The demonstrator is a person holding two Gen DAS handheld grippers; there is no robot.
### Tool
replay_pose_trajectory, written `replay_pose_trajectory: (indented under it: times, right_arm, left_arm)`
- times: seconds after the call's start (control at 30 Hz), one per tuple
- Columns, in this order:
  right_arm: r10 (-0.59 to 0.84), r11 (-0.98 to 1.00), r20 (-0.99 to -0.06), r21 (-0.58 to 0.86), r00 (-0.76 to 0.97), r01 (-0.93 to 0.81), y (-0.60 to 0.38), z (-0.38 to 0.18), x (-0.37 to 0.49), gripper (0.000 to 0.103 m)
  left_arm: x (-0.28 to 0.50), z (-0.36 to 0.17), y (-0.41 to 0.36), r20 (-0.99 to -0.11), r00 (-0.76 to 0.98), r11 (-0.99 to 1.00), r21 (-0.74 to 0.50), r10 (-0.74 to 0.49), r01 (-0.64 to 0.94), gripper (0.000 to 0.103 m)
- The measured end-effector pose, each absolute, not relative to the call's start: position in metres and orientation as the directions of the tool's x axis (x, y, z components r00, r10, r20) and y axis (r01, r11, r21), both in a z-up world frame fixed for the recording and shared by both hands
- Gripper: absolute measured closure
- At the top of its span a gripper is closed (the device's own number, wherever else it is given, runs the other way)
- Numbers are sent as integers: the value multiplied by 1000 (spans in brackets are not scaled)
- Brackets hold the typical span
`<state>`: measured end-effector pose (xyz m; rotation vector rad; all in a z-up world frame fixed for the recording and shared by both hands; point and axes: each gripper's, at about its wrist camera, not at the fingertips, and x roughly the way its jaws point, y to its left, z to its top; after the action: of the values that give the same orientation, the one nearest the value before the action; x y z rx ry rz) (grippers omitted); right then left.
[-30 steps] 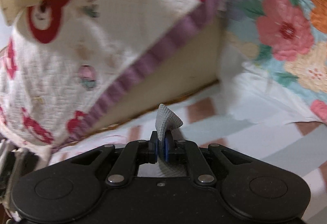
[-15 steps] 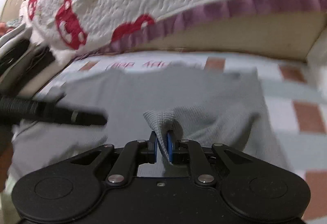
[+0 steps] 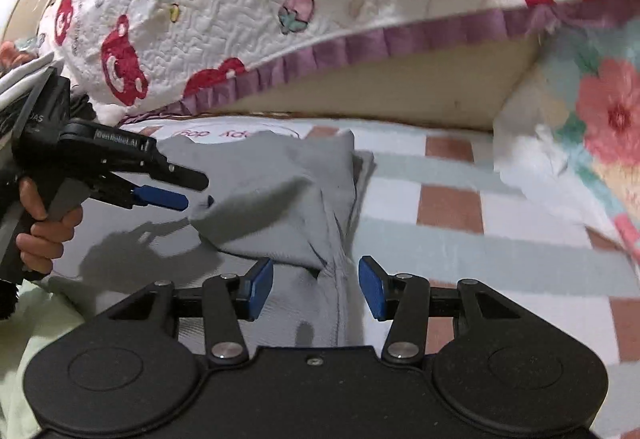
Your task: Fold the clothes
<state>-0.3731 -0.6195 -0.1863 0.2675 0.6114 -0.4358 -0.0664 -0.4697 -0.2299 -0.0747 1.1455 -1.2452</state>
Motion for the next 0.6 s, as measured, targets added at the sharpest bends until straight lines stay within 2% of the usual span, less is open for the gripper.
replay_pose_trajectory:
  times: [0.1,0.17,0.2,0.23,0.27,0.37,0.47,0.6]
  right_arm:
    - [-330,880,-633,61,700,470,-622,-199,-353,50]
    - [-337,863,-661,68,670,501,-629,-206,-340,50]
    - [-349,853,-663,69,663,518,-631,-208,-341,57]
    - [-363,843,-660,68,658,534,-632,-209,-343,86]
    - [-377,833,-656,68,653,549,-634,-211,-346,92]
    - [-415,813,-620,76,666,578,-628,-209,-355,92]
    - [-447,824,-603,9,661,566,-617,-210,-356,92]
    - [-421,825,-671,-3,610,566,-625,-218,-350,86]
  left_arm:
    - [-72,-233,-482,-665,-151,367,-571,-731,735,54]
    - [-82,-228,-487,-703,-132,334,-483,-698,809,94]
    - [-86,-226,-488,-721,-111,324,-437,-684,839,99]
    - [-90,-223,-486,-733,-83,319,-392,-675,863,100]
    - [-92,-220,-484,-740,-48,319,-346,-671,882,100]
    - [-96,-214,-474,-746,44,337,-246,-665,909,100]
    - [-95,-216,-468,-750,45,345,-250,-660,905,100]
    - [-93,-222,-465,-766,48,359,-244,-641,901,97]
